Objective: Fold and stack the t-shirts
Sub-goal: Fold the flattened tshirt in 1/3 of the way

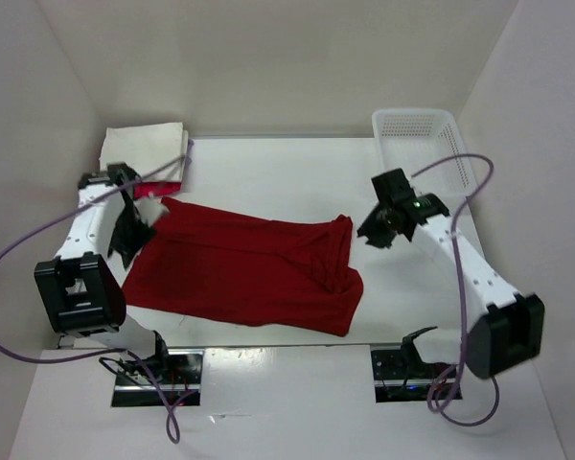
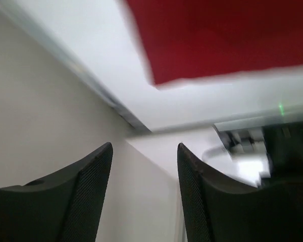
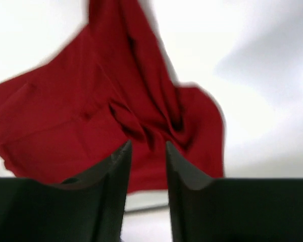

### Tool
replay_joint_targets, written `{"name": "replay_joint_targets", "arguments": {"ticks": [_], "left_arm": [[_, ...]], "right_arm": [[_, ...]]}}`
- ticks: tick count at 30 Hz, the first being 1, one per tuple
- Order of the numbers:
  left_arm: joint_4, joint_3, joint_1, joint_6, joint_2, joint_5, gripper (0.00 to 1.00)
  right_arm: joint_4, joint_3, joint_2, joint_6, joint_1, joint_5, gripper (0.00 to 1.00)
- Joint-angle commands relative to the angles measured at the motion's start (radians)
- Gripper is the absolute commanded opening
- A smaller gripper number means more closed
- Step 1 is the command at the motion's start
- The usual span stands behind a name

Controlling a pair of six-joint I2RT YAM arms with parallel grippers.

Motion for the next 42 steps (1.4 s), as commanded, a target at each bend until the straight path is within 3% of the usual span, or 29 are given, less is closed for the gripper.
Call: {"name": "replay_joint_targets", "arguments": {"ticks": [1, 3, 4, 7, 14, 23, 29, 32, 34, 36, 37, 38, 39, 42], "left_arm": [[0.118, 0.281, 0.043, 0.006, 0.017, 0.066, 0.62], [0.235, 0.338, 0.043, -0.032, 0.044, 0.185, 0.61], [0.283, 0.381, 0.043, -0.066, 0.085, 0.277, 0.61], [0.344, 0.418, 0.013, -0.118, 0.196, 0.353, 0.63], [0.494, 0.392, -0.007, -0.178, 0.405, 0.310, 0.66], [0.597, 0.378, 0.029, -0.214, 0.489, 0.258, 0.68], [0.607, 0.378, 0.029, -0.203, 0.551, 0.276, 0.69], [0.587, 0.369, 0.029, -0.203, 0.572, 0.328, 0.61], [0.587, 0.369, 0.029, -0.192, 0.572, 0.351, 0.48], [0.587, 0.360, 0.020, -0.192, 0.581, 0.360, 0.33], [0.587, 0.360, 0.011, -0.203, 0.590, 0.360, 0.16], [0.587, 0.360, 0.011, -0.203, 0.591, 0.360, 0.08], [0.587, 0.360, 0.011, -0.214, 0.591, 0.360, 0.02], [0.597, 0.360, 0.011, -0.224, 0.565, 0.350, 0.00]], "right_arm": [[0.167, 0.124, 0.141, -0.191, 0.005, 0.050, 0.33], [0.204, 0.170, 0.270, -0.246, 0.005, 0.027, 0.33], [0.215, 0.214, 0.311, -0.260, 0.005, 0.027, 0.37], [0.215, 0.296, 0.449, -0.291, 0.005, 0.027, 0.50], [0.224, 0.406, 0.598, -0.350, 0.005, 0.002, 0.53], [0.215, 0.428, 0.666, -0.361, 0.027, -0.019, 0.58], [0.111, 0.460, 0.712, -0.343, 0.036, 0.025, 0.60], [0.089, 0.460, 0.735, -0.334, 0.036, 0.025, 0.60], [0.089, 0.460, 0.744, -0.334, 0.036, -0.002, 0.56], [0.112, 0.451, 0.756, -0.334, 0.036, -0.030, 0.36], [0.112, 0.451, 0.767, -0.334, 0.036, -0.056, 0.28], [0.124, 0.442, 0.778, -0.334, 0.036, -0.068, 0.09], [0.124, 0.442, 0.778, -0.334, 0.036, -0.068, 0.00], [0.163, 0.442, 0.724, -0.334, 0.013, -0.068, 0.00]]}}
